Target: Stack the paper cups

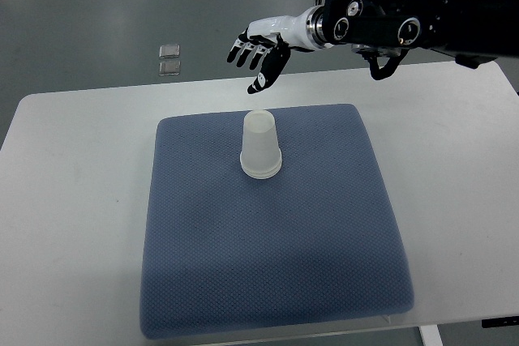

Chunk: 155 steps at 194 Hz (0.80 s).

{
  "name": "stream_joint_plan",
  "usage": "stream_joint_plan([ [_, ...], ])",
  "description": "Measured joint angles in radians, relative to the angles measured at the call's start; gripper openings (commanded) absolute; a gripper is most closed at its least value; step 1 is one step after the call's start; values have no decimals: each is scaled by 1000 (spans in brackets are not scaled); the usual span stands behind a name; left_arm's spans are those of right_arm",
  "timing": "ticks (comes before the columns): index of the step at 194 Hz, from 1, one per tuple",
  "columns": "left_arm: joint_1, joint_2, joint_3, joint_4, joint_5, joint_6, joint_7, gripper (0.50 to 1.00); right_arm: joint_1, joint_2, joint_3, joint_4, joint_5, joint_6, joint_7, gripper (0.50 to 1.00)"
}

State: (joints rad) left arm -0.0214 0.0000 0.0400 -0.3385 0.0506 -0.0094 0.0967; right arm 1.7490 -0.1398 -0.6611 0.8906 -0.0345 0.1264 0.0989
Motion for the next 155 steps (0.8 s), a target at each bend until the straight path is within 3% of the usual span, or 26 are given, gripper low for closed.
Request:
stream_joint_plan([
  [24,0,0,0,-2,0,0,0,1000,-145,-75,222,-64,31,-50,2,797],
  [58,0,0,0,-3,0,0,0,1000,-352,-115,523,-178,109,-61,24,799],
  [77,0,0,0,-3,0,0,0,1000,-462,-113,708,-240,123,-59,34,829],
  [90,0,0,0,-3,0,0,0,1000,-533,-107,839,-279,125,-49,46,858],
  [114,1,0,0,-3,0,0,0,1000,-639,-105,1039,-324,126,-12,77,862],
  [121,3,0,0,-3,0,0,0,1000,-668,-105,1087,-333,126,4,82,891],
  [155,11,0,1,-2,0,0,0,1000,-762,-104,1188,-360,126,62,89,924],
])
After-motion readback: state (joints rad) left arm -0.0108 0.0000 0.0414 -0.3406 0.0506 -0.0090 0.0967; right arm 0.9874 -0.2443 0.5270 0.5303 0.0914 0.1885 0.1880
